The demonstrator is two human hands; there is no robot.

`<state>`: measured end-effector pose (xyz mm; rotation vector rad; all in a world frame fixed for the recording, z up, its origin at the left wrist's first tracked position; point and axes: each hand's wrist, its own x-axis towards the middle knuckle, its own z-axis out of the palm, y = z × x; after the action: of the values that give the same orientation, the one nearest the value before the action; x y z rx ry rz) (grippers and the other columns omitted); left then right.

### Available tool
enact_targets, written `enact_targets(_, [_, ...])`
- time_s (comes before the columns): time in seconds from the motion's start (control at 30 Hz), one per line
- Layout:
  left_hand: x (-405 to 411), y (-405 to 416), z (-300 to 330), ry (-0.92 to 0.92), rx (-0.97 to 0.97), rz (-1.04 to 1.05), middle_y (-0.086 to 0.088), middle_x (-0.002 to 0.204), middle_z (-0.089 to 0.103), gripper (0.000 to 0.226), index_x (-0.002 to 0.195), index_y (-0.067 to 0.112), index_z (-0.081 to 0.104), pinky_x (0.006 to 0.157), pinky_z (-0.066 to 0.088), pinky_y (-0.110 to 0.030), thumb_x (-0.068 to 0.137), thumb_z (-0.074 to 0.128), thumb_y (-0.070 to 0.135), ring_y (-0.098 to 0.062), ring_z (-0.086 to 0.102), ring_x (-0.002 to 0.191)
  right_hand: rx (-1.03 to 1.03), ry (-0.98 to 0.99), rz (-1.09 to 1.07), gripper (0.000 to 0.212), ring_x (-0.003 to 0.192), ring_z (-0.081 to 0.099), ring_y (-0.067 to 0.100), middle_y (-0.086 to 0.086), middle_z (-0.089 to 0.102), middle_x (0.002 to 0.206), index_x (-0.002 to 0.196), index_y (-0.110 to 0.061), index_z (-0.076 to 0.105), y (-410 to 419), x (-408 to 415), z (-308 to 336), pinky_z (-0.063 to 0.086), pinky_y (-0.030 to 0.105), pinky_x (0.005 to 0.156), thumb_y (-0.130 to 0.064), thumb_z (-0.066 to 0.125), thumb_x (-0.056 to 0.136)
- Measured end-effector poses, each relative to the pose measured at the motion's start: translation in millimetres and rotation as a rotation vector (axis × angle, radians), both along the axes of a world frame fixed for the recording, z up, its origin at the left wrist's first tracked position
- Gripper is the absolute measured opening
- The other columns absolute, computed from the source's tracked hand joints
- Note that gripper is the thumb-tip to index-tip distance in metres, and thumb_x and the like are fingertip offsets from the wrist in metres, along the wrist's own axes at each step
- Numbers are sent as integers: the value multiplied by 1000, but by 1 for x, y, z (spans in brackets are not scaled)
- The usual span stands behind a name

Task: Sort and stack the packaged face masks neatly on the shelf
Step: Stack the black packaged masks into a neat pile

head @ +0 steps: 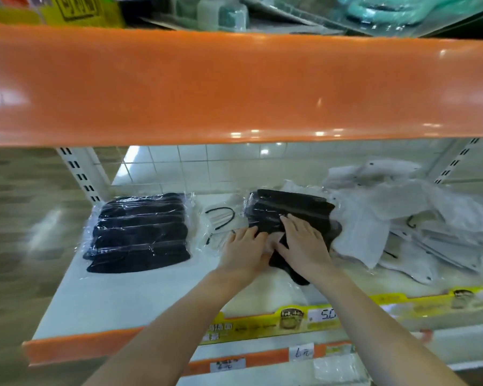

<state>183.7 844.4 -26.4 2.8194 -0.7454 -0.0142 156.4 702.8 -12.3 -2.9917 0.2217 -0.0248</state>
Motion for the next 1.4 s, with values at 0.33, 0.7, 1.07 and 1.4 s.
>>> enact_targets(0.33, [-3,21,32,354,-622,37,-1,98,68,25,99,15,65,84,45,-31,94,45,29,-19,61,92,98,-85,12,19,105,57,27,4,58,111,110,-15,59,37,-1,23,43,35,79,-19,46,97])
enact_targets(0.7, [14,113,66,696,-1191,237,-10,81,71,27,106,7,64,62,52,-26,95,43,-6,-20,66,73,229,-423,380,29,103,53,18,-6,57,109,109,-22,67,95,-10,56,48,35,81,-30,44,93])
enact_targets(1.07, [40,200,79,620,-461,0,7,102,69,24,114,29,62,84,51,-23,96,55,17,-7,66,93,-232,-642,785,32,87,63,23,-2,66,100,105,-20,68,127,4,25,39,35,79,-10,68,74])
enact_targets(1.4, [25,235,70,-194,-247,-69,4,133,55,59,130,21,56,93,48,-40,78,71,43,-22,57,115,-215,-934,555,24,74,57,21,-7,63,77,85,-20,69,169,43,41,40,33,76,-1,56,80])
